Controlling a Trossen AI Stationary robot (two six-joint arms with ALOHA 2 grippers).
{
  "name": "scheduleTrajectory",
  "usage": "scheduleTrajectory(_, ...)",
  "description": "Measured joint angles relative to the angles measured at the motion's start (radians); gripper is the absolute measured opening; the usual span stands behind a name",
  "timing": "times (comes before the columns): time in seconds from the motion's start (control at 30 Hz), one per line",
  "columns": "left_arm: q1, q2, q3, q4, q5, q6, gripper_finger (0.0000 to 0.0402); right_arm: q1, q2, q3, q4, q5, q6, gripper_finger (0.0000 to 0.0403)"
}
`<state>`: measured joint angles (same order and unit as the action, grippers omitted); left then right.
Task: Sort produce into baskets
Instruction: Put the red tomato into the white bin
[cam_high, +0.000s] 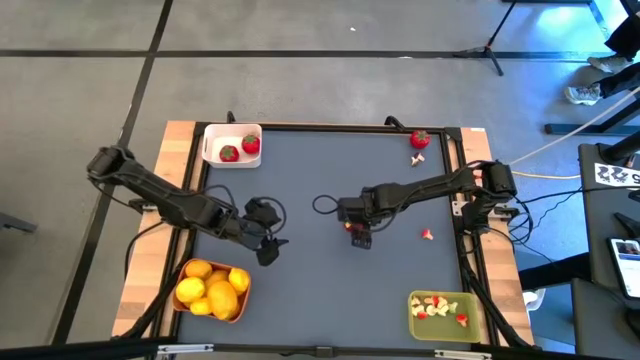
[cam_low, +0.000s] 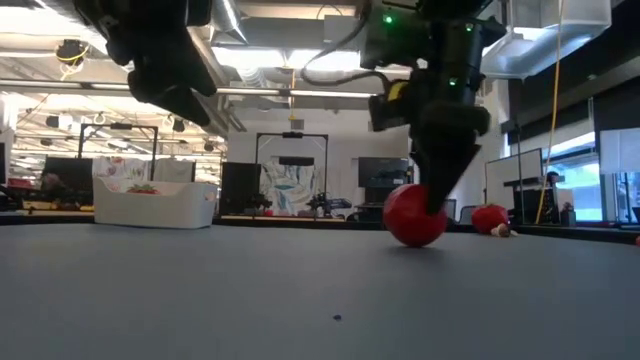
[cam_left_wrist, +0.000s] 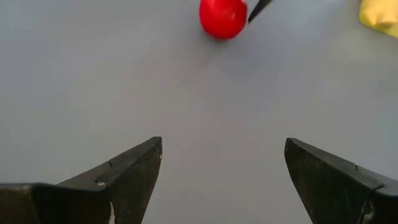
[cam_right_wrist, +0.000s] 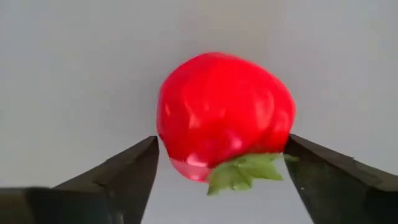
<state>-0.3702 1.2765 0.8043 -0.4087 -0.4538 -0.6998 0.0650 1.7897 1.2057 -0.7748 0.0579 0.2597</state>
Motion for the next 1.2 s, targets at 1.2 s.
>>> scheduleTrajectory(1.2,0.269,0.505,0.052,0.837,0.221,0.201,0.0333,0.249,-0.255,-0.083,-0.130,0.222,0.101,0.0346)
